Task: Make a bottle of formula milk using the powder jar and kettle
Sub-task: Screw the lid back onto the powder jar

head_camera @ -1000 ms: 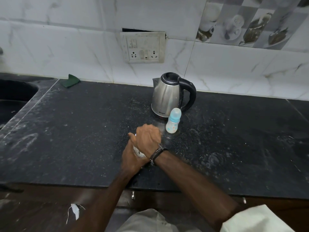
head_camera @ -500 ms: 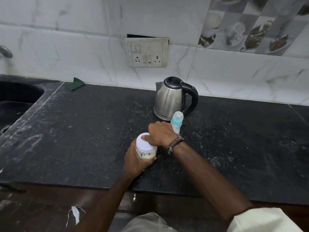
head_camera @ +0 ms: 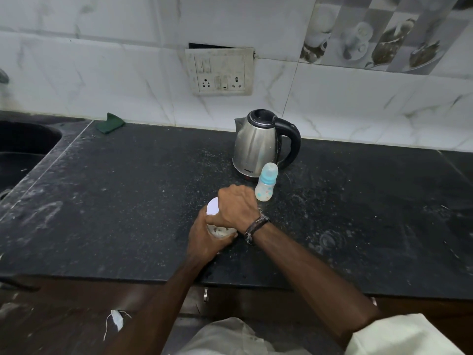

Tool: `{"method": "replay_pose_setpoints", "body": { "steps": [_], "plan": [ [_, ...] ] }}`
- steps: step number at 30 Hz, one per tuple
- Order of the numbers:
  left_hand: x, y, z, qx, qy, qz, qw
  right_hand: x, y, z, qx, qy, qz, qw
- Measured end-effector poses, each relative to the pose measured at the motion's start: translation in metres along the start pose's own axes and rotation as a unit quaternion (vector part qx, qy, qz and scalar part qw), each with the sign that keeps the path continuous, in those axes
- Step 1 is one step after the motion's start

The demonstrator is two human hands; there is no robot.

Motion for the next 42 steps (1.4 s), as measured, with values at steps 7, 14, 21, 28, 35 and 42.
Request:
{"method": "replay_pose_setpoints", "body": {
  "steps": [7, 14, 21, 28, 35, 42],
  "plan": [
    [0.001, -0.003, -0.002, 0.003, -0.004, -0.007, 1.0, -0.006, -0.005, 0.001, 0.066, 0.067, -0.019, 0.995],
    [-0.001, -0.009, -0.009, 0.009, -0.017, -0.037, 0.999, -0.015, -0.003, 0.014, 0.203, 0.096, -0.026, 0.974],
    [0.003, -0.006, -0.007, -0.003, -0.004, -0.025, 1.0, -0.026, 0.0, 0.013, 0.151, 0.094, 0.043, 0.983],
    [-0.001, -0.008, -0.006, -0.001, -0.021, -0.029, 0.999, -0.03, 0.002, 0.014, 0.092, 0.053, 0.027, 0.994],
    [0.001, 0.002, -0.008, 0.008, 0.01, -0.016, 1.0, -0.043, 0.008, 0.034, 0.057, -0.097, -0.014, 0.994],
    [0.007, 0.004, -0.011, -0.007, -0.008, 0.025, 1.0, -0.092, 0.035, 0.076, -0.126, -0.37, -0.006, 0.92]
  ]
}}
Point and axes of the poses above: each hand's wrist, its own y-axis away from the middle knuckle, its own x-axis out of the back of the hand, z = x × y, the point moved 7 cm from there along -y, towards the middle knuckle, and after that the axes turned 9 degrees about -z, right-handed, at the moved point
